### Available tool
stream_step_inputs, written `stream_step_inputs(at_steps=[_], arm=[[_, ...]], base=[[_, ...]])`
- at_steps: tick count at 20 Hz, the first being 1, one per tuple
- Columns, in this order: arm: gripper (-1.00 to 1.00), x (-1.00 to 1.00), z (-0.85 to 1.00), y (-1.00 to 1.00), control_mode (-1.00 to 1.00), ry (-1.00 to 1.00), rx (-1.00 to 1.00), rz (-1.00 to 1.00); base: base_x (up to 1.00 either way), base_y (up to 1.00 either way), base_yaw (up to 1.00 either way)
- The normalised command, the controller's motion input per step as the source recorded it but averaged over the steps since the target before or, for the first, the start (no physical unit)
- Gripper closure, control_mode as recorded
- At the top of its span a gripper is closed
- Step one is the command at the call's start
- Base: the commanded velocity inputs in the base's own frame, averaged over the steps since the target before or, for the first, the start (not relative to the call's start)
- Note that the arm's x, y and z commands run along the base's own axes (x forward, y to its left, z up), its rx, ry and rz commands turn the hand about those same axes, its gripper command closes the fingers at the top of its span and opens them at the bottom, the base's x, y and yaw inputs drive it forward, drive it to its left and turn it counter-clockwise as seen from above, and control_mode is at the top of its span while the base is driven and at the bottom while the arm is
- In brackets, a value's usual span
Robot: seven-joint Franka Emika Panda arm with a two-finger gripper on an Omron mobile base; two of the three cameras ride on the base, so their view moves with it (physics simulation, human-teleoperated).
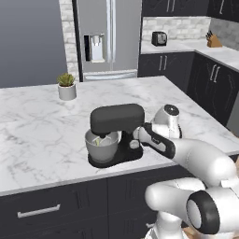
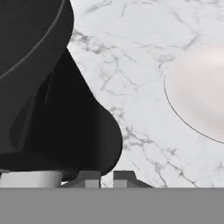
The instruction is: Add butter and sugar cubes to the stand mixer bowl and then turn on the stand mixer to begin making frosting.
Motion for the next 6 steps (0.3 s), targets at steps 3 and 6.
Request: stream_step_inputs(at_steps=[3,6], arm=[[1.00,-0.02,0.00,-0.55,-1.00,0.07,0.04,0.00],[1.00,-0.23,0.00,-0.40,-1.00,0.01,0.06,0.00]], base=[[0.00,0.00,0.00],[0.00,0.00,0.00]])
